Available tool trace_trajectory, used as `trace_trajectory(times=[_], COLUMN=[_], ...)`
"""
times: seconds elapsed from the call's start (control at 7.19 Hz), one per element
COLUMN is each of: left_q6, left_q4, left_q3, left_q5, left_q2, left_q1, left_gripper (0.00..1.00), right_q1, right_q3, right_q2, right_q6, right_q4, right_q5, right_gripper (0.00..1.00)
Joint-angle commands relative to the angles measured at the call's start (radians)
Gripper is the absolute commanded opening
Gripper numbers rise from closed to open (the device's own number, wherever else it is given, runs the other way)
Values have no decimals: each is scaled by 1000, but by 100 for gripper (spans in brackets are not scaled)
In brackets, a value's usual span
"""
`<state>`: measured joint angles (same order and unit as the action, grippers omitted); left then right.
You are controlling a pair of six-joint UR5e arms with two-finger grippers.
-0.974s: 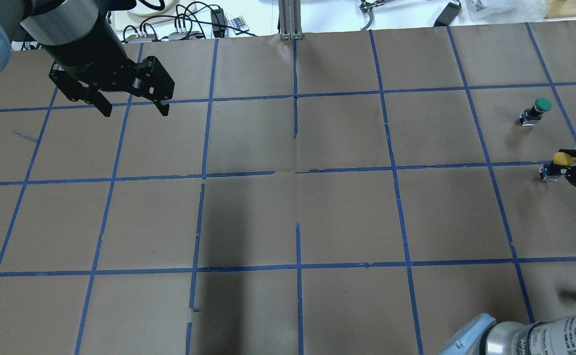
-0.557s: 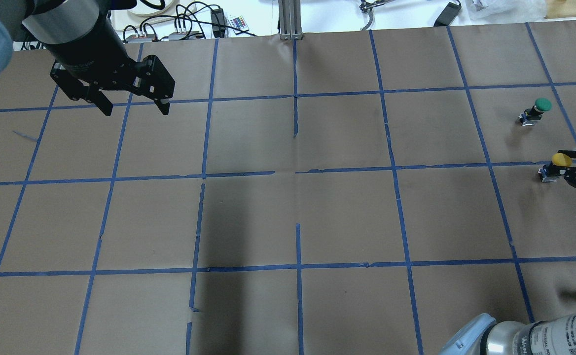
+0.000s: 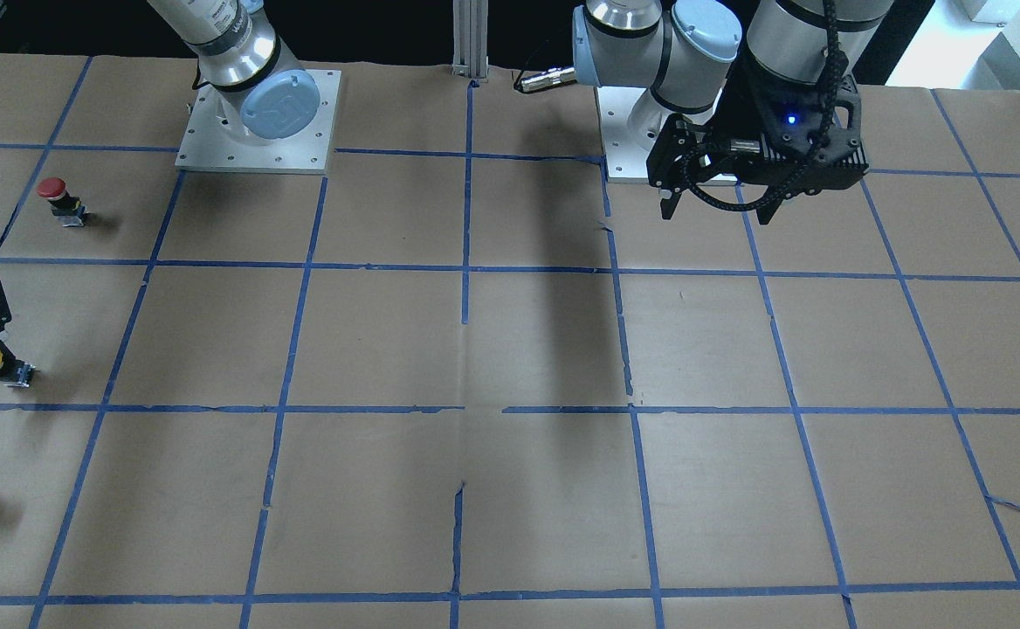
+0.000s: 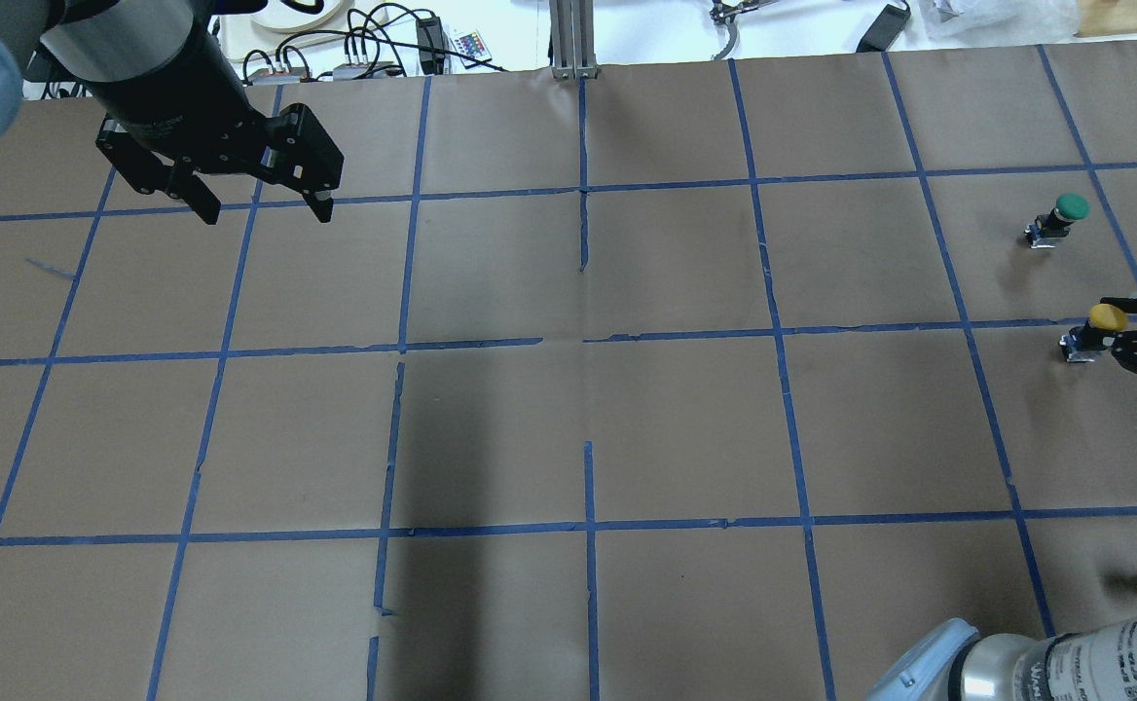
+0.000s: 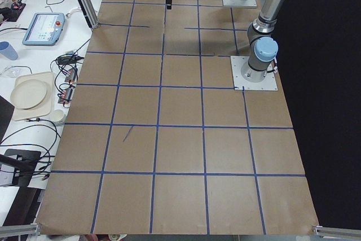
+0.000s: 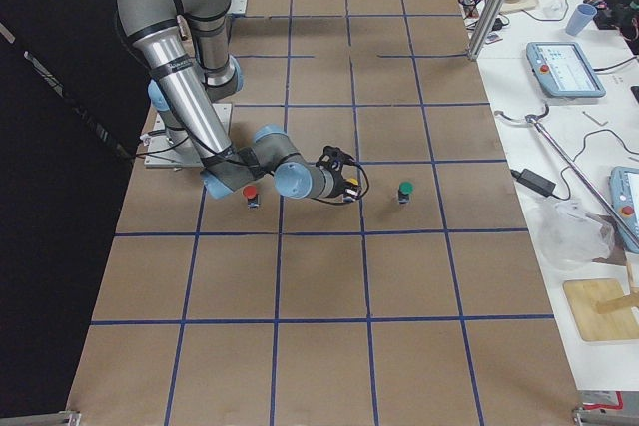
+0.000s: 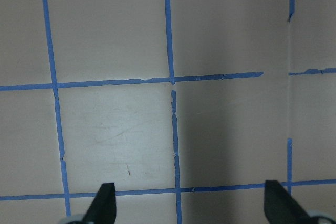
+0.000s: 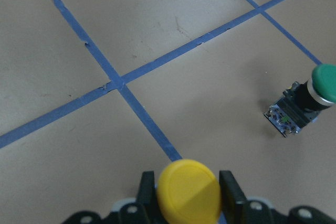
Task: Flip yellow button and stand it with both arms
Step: 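Lower the yellow button upright onto the table with the right gripper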
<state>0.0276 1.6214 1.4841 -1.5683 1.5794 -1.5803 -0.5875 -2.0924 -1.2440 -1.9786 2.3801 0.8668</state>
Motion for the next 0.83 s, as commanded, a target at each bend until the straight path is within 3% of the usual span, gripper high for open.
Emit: trace_trajectory(times=[0.0, 0.42, 0.7], left_q6=[-2, -2, -2], left_q4=[0, 0, 0], left_q3=[-7, -10, -15], left_q5=[-1, 1, -2], left_q2=[2, 5, 4], left_q1=[0, 0, 2], left_gripper=[100, 100, 100], right_q1=[0, 0, -2], right_q3=[0, 3, 6], right_q2=[1, -11, -46], right_q6=[4, 30, 157], right_q4=[1, -2, -1], right_q5=[3, 12, 44], right_gripper=[69, 78, 85])
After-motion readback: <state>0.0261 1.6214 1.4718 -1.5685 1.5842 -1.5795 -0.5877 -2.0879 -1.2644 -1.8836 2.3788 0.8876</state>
